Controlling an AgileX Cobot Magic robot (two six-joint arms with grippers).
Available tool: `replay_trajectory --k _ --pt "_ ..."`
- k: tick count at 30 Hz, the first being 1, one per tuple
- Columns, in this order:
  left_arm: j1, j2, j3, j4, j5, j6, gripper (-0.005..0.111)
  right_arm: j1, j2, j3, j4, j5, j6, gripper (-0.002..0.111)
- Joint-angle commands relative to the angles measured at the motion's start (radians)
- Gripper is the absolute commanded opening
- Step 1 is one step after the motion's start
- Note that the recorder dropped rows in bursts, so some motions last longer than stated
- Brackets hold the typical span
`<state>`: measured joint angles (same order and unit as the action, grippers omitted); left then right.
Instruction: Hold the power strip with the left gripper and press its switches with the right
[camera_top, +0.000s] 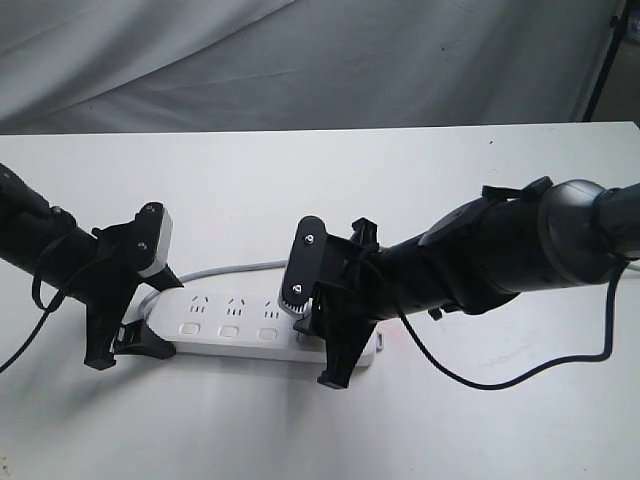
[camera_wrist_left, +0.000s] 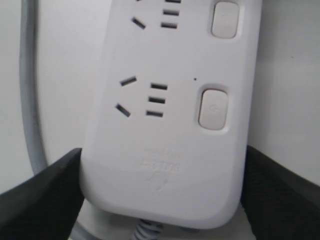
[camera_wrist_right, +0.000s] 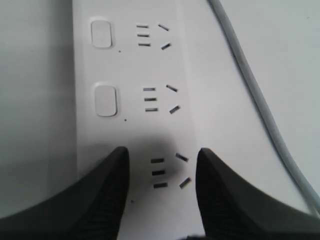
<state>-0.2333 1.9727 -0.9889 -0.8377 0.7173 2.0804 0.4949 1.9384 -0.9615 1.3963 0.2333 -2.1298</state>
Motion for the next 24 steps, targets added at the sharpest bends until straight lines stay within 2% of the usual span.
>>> replay_trajectory --k 1,13,24 --pt "-0.005 -0.006 -0.006 -0.020 0.004 -0.003 0.062 -0.003 0.035 0.036 -0.021 -0.009 -0.013 0.041" --pt "-0.005 -0.006 -0.006 -0.020 0.004 -0.006 0.062 -0.003 0.053 0.050 -0.025 -0.009 -0.013 0.041" --pt "-0.005 -0.006 -0.006 -0.020 0.004 -0.004 0.062 -0.007 -0.131 0.039 0.001 0.014 -0.004 0.041"
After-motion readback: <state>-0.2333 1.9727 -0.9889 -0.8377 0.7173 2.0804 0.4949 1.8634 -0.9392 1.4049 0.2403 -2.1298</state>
